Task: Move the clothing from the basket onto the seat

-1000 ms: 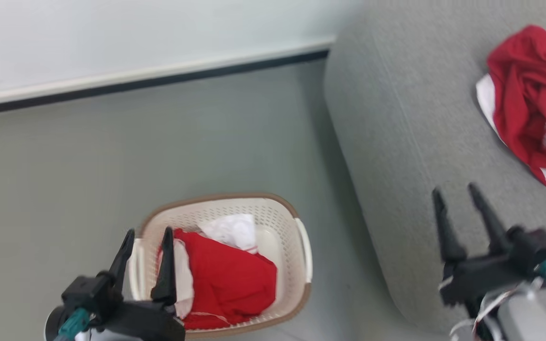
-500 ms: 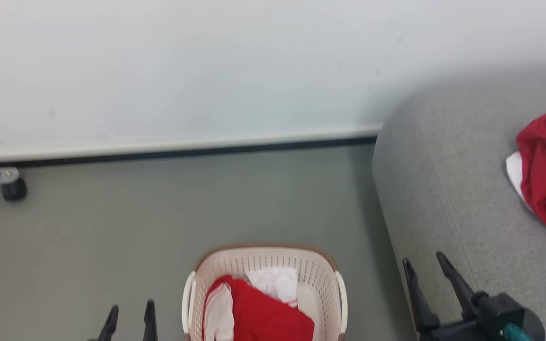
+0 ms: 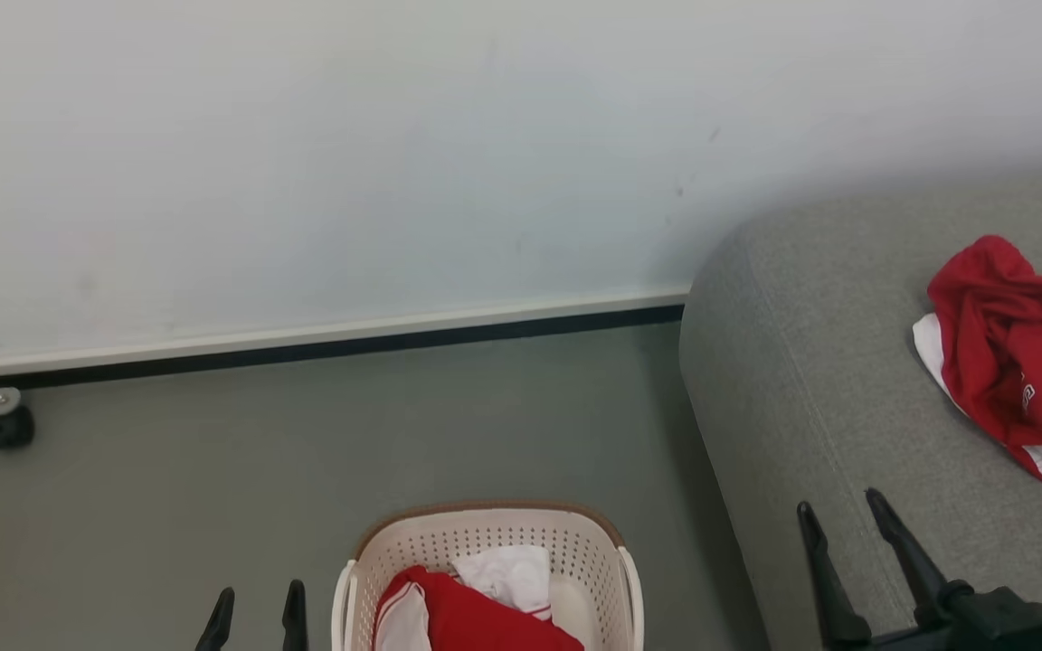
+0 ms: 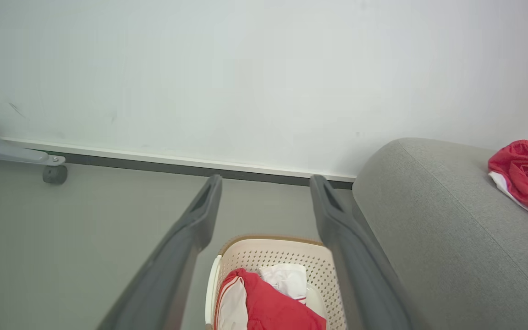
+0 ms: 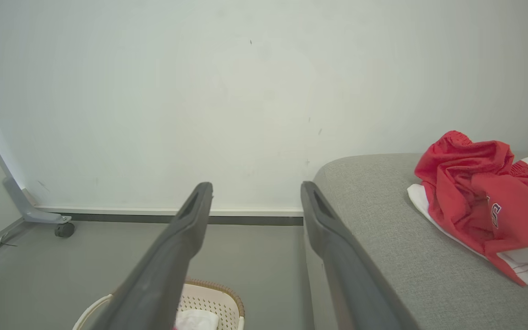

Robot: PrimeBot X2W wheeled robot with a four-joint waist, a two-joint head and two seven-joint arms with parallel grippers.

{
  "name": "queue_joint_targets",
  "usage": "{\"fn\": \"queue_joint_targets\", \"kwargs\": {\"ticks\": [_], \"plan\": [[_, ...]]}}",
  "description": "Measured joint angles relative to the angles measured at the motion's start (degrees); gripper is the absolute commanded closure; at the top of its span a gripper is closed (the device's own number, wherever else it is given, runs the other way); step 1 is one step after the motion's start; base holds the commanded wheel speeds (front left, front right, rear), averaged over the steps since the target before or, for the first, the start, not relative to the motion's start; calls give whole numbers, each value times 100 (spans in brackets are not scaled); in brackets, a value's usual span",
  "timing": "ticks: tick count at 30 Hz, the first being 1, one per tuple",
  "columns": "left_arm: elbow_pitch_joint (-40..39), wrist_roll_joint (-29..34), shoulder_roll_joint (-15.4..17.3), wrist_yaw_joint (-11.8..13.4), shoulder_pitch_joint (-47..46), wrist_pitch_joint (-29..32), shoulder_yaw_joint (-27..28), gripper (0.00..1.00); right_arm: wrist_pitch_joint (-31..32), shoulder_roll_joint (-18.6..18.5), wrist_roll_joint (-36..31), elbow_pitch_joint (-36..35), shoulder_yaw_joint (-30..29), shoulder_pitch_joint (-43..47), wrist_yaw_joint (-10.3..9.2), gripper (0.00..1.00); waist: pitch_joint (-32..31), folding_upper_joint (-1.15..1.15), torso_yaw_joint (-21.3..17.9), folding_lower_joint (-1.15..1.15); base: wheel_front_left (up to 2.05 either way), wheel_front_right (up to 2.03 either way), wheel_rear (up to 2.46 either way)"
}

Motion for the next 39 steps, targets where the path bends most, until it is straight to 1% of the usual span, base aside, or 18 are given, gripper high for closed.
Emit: {"fn": "queue_joint_targets", "kwargs": {"ticks": [7,10,13,17,21,25,30,34,39], "plan": [[-165,10,9,-10,-235,175,-114,0,58,-96,-51,-338,-134,-147,-55,0,477,1,-93,1,0,0,0],[-169,82,123,-81,-453,381,-229,0,110,-90,-57,-502,-178,-402,-81,0,713,1,-124,1,0,0,0],[-165,225,214,-124,-800,597,-355,0,207,-105,-124,-623,-231,-704,-82,0,956,1,-152,2,0,0,0],[-110,333,234,-204,-1517,898,-480,0,310,-119,-183,-748,-260,-1165,-82,0,1287,1,-178,2,0,0,0],[64,398,210,-211,-2195,1203,-591,0,379,-111,-190,-838,-257,-1522,-81,0,1624,1,-196,2,0,0,0],[275,491,153,-271,-2702,1527,-800,0,422,-67,-190,-879,-223,-1735,-79,0,1962,1,-212,2,0,0,0],[642,627,69,-411,-3266,1973,-1022,0,459,34,-189,-922,-174,-2001,-66,0,2387,1,-250,3,0,0,0],[1071,776,135,-410,-3747,2499,-1143,0,463,140,-189,-925,-78,-2337,-3,0,2812,2,-316,2,0,0,0],[1418,826,55,-394,-4291,2953,-1189,0,454,199,-181,-948,-102,-2664,20,0,3233,2,-418,2,0,0,0]]}}
